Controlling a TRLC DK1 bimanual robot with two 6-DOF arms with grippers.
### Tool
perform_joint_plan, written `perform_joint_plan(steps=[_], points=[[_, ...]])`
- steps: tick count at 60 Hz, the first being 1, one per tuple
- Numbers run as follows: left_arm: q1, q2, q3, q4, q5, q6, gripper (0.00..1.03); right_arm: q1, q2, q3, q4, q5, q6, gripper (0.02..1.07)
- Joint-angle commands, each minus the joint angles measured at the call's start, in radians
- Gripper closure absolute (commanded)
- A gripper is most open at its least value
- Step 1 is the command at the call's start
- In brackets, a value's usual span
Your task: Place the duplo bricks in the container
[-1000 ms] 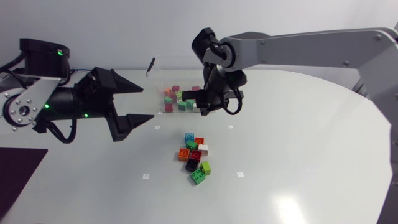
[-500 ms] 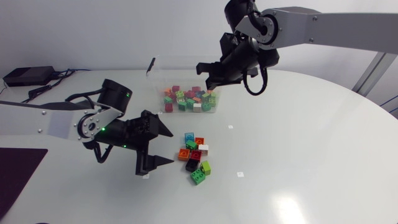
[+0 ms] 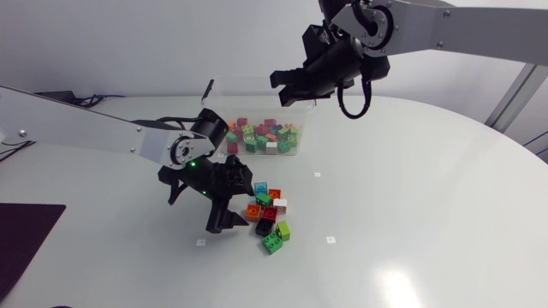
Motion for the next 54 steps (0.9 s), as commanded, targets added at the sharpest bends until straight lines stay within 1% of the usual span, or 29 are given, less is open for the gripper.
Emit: perform_joint_plan(steps=[1, 6, 11, 15, 19, 22, 25, 32, 33, 39, 43, 54], points=[[-0.015, 0.043, 0.057, -0.039, -0.024, 0.057, 0.16, -0.005, -0.017, 0.031, 0.022, -0.005, -0.016, 0.78], [-0.026, 0.063, 0.080, -0.054, -0.039, 0.060, 0.20, -0.007, -0.010, 0.040, 0.032, -0.005, -0.016, 0.78], [-0.035, 0.092, 0.109, -0.080, -0.053, 0.063, 0.26, -0.007, 0.000, 0.051, 0.044, -0.007, -0.021, 0.78], [-0.039, 0.109, 0.129, -0.102, -0.064, 0.063, 0.27, -0.007, 0.007, 0.062, 0.048, -0.005, -0.021, 0.78], [-0.043, 0.120, 0.141, -0.119, -0.067, 0.063, 0.32, -0.007, 0.015, 0.076, 0.055, -0.002, -0.021, 0.78], [-0.046, 0.124, 0.147, -0.131, -0.069, 0.065, 0.39, -0.007, 0.023, 0.088, 0.059, -0.001, -0.021, 0.78], [-0.046, 0.127, 0.149, -0.132, -0.070, 0.065, 0.42, -0.007, 0.030, 0.100, 0.058, -0.001, -0.021, 0.78], [-0.056, 0.143, 0.163, -0.160, -0.073, 0.065, 0.57, -0.008, 0.059, 0.148, 0.059, 0.003, -0.023, 0.78], [-0.059, 0.146, 0.163, -0.163, -0.073, 0.065, 0.61, -0.008, 0.064, 0.154, 0.058, 0.003, -0.023, 0.78], [-0.067, 0.150, 0.156, -0.168, -0.075, 0.059, 0.71, -0.013, 0.098, 0.189, 0.062, 0.004, -0.023, 0.78], [-0.072, 0.150, 0.155, -0.178, -0.078, 0.056, 0.74, -0.017, 0.131, 0.218, 0.067, 0.004, -0.023, 0.78], [-0.066, 0.127, 0.144, -0.231, -0.089, 0.056, 0.76, -0.030, 0.202, 0.280, 0.068, 0.015, -0.021, 0.78]])
